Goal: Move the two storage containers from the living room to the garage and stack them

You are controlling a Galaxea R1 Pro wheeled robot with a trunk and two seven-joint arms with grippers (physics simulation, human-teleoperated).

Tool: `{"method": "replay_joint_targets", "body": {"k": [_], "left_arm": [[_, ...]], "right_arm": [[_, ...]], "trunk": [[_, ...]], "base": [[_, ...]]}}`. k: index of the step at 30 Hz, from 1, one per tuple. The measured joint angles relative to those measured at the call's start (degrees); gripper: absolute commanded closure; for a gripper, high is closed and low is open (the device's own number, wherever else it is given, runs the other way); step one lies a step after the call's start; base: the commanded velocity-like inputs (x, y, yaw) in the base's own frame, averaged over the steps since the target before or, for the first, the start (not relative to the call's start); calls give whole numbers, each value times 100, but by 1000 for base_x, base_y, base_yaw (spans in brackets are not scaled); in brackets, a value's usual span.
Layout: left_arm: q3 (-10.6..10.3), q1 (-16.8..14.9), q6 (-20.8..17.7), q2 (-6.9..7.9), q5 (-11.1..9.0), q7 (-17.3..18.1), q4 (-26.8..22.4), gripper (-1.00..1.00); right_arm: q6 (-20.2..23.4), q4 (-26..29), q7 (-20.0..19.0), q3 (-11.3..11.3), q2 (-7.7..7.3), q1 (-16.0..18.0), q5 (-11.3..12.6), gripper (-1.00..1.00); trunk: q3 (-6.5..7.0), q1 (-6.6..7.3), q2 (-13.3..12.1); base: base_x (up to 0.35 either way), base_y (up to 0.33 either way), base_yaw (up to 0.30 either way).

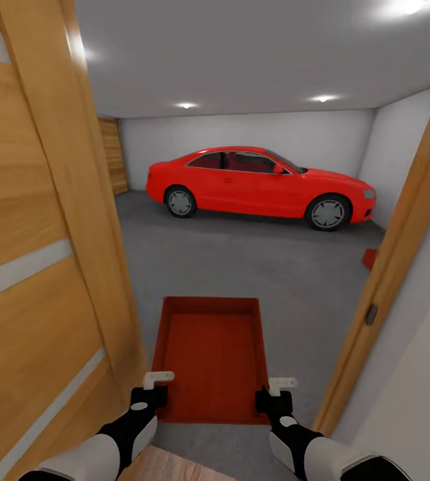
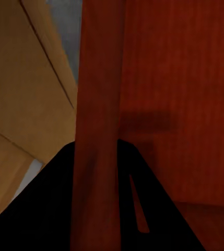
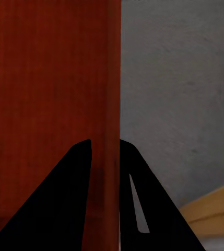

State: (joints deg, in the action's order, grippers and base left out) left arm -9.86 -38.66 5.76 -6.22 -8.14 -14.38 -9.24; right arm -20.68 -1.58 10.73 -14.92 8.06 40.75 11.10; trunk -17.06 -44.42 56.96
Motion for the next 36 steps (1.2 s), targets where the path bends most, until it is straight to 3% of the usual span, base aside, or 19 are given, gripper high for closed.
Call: {"method": "replay_joint_targets", "body": {"k": [15,36], "left_arm": [[1,0,0,0,1,0,-3,100],[-4,3,-1,2,-11,1,2,100]], "right_arm": [[0,2,0,3,0,0,-4,100],[12,1,2,-1,2,1,-4,100]], "trunk": [[0,0,0],[0,-3,-1]], "base": [[291,200,-275],[22,11,-11]]}}
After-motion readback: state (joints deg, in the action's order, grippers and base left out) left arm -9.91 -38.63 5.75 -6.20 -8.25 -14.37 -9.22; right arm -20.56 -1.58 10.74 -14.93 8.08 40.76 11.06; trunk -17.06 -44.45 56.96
